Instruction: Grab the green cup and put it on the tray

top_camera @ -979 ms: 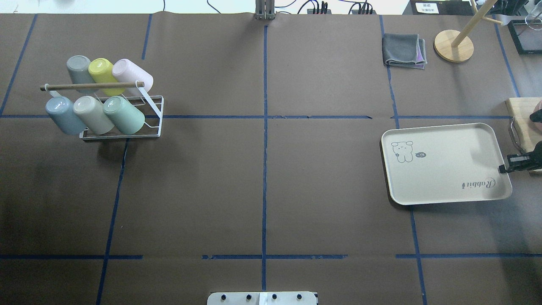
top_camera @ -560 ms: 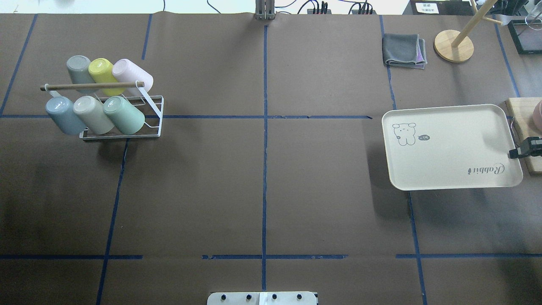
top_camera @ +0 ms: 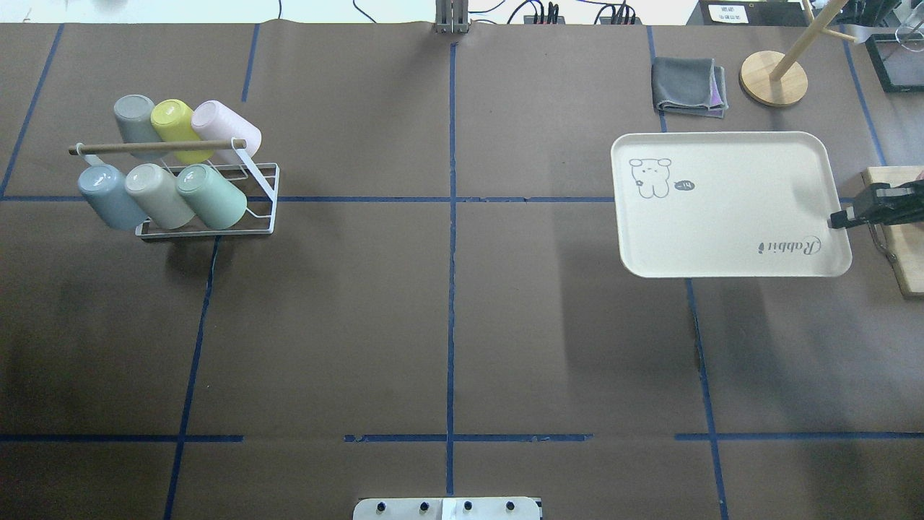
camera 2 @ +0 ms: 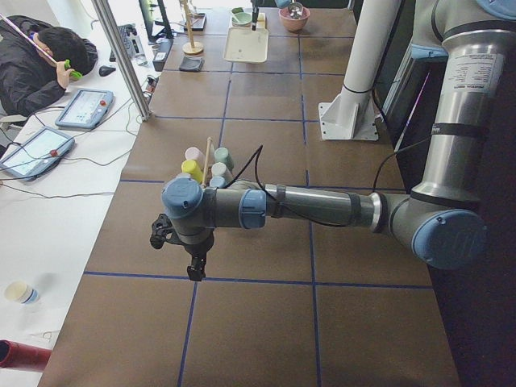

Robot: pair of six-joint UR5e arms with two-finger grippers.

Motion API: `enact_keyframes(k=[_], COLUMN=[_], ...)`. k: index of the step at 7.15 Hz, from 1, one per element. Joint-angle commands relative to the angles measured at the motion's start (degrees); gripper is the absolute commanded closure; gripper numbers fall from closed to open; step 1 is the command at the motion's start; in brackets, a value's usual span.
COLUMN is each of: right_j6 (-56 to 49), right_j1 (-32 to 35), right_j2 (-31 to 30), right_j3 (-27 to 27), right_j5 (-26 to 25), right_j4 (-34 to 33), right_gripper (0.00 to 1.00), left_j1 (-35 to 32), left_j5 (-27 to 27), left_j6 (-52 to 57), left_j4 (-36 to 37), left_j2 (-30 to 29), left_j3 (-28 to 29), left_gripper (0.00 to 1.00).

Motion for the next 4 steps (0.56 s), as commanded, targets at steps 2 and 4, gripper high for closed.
enact_keyframes(k=[2,4], right_j6=[20.3,28.2], right_j1=[-12.5,-26.9], right_j2=[12.0,15.3], right_j3=[0.5,1.4], right_j5=[-6.8,-23.4], right_j4=[0.1,0.0], right_gripper=[1.00,1.00], left_j1=[0.0,0.1], left_j5=[0.0,0.0], left_j6=[-0.1,-0.1], left_j4=[0.1,0.1], left_j2=[0.1,0.1], left_j3=[0.0,0.1], left_gripper=[0.00,0.00])
